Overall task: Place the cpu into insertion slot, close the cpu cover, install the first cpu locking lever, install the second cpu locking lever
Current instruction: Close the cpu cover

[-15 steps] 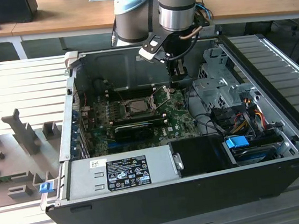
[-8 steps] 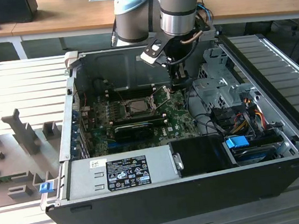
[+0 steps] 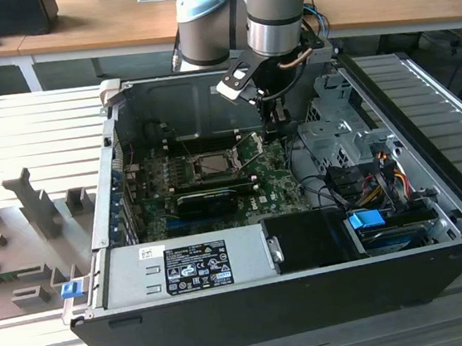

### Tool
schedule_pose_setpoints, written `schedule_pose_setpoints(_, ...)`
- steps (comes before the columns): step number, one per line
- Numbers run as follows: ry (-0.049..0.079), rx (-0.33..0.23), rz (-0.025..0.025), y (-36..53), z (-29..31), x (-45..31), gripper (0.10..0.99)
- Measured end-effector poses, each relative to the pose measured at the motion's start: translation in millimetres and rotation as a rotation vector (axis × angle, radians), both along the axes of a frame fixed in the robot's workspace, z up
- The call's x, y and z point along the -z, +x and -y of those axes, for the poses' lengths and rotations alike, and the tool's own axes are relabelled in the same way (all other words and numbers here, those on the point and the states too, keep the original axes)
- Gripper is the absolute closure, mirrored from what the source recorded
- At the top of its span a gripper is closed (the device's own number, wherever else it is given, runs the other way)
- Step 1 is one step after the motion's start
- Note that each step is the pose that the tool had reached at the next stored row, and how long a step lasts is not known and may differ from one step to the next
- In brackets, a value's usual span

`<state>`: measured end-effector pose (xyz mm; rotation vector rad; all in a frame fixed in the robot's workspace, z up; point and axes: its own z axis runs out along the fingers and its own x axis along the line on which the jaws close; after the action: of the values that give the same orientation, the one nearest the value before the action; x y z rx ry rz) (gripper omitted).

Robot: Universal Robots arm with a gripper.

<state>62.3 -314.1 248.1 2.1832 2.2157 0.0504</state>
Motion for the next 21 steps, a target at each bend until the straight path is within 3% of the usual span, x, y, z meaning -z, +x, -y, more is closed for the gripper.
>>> schedule_pose_setpoints(2,0.000,0.000,0.0001,-0.5,0.1,-3.4,0.980)
schedule_pose_setpoints(9,0.000,0.000,-0.0007,-9.1,0.2,-3.3,0.980)
schedule_pose_setpoints(12,0.001,0.000,-0.0173,5.3,0.2,-3.1,0.980)
schedule_pose_setpoints(15,0.001,-0.001,-0.0174,4.9,0.3,-0.7,0.980)
schedule_pose_setpoints(17,0.001,-0.001,-0.0173,-3.6,0.5,-0.6,0.980)
schedule_pose_setpoints(20,0.001,-0.001,-0.0174,-26.3,0.8,-0.6,0.980)
schedule_pose_setpoints(21,0.001,-0.001,-0.0174,-30.2,0.8,-0.6,0.980)
